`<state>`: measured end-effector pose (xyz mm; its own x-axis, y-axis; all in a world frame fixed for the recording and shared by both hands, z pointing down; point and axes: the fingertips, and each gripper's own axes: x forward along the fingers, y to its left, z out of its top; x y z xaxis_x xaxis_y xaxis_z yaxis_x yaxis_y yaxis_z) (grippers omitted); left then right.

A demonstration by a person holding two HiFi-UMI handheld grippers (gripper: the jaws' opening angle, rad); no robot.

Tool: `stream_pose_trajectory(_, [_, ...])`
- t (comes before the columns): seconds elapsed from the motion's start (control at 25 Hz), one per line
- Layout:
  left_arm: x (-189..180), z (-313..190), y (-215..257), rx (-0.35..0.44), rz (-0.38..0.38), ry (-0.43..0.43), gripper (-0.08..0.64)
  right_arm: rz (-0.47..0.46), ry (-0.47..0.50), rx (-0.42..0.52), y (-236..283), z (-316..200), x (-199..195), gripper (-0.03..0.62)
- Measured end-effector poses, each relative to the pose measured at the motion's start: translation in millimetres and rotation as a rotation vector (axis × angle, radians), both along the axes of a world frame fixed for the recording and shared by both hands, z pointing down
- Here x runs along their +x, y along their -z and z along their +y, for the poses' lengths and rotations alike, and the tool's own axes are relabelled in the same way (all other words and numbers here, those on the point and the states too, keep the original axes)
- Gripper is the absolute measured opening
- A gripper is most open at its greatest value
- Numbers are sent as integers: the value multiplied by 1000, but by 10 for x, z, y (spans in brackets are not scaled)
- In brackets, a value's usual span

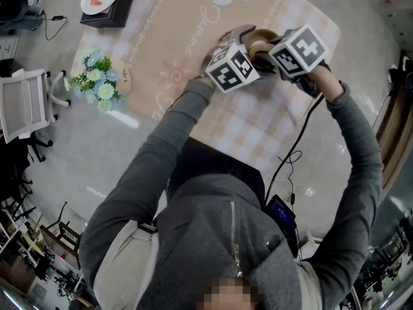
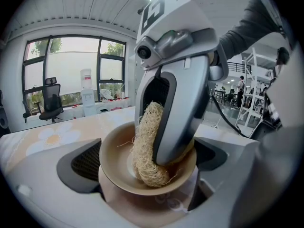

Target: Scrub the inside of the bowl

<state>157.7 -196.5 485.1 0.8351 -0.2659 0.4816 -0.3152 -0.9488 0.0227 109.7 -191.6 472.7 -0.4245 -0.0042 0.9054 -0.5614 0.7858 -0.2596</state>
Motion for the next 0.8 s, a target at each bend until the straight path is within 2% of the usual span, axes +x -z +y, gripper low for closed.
stream_pose_trajectory(0.32, [-9, 5, 30, 35, 0, 8, 588, 0, -13, 50, 21, -19, 29, 101])
stream_pose_trajectory(0.56, [-86, 56, 187, 1, 23, 28, 586, -63, -95, 99, 138, -93, 107, 104])
stream_pose_trajectory(0.8, [-194, 155, 293, 0, 24, 51, 583, -138, -166, 149, 329, -112, 176, 104])
